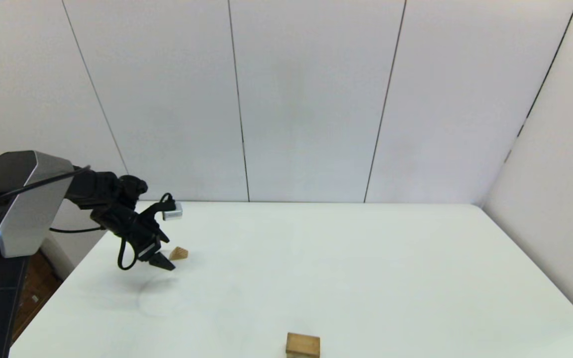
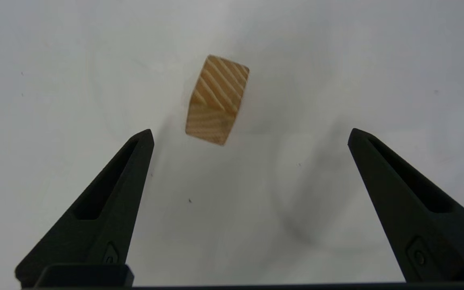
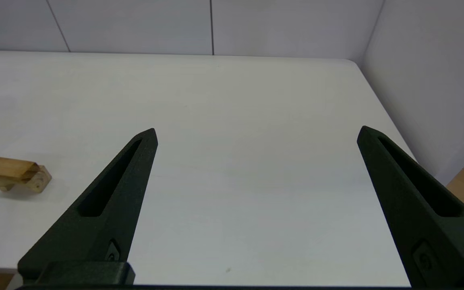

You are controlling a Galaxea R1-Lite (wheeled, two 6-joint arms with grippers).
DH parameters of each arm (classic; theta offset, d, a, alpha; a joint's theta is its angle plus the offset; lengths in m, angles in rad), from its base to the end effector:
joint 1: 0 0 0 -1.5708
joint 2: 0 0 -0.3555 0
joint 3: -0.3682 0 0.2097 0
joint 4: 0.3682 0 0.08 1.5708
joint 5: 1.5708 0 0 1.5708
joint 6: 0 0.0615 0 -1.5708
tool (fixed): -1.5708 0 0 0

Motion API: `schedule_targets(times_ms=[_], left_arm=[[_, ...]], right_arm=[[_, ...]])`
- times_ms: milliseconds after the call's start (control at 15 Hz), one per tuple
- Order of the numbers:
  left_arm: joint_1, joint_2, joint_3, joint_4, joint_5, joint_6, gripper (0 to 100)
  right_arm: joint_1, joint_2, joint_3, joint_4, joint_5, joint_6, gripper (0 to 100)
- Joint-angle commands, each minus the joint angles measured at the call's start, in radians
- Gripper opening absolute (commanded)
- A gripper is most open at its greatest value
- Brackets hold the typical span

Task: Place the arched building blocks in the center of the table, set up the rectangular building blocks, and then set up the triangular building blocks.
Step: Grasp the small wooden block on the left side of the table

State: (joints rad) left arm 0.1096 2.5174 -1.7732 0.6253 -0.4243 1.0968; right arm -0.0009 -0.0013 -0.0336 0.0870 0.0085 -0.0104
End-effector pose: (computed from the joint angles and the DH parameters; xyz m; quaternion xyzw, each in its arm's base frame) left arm 0.5104 0.0307 -0.0025 0.2564 0.4573 -0.4216 0.7398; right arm -0.0213 0.0005 0.0744 -0.0051 0.0260 0.0039 0.9996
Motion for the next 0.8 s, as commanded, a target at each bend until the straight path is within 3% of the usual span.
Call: schedule_targets(times_ms=[67,800], left_arm=[[0.002,0.046,-0.048,0.001,-0.005,0.005,100],[-0.007,0.118,-0.141,0.016,-0.028,-0.003,100]], right_arm=[[-0.001,0.001,0.0,0.0,0.001,0.0,100],[0.001,0.001,0.0,0.0,0.001,0.0,100]])
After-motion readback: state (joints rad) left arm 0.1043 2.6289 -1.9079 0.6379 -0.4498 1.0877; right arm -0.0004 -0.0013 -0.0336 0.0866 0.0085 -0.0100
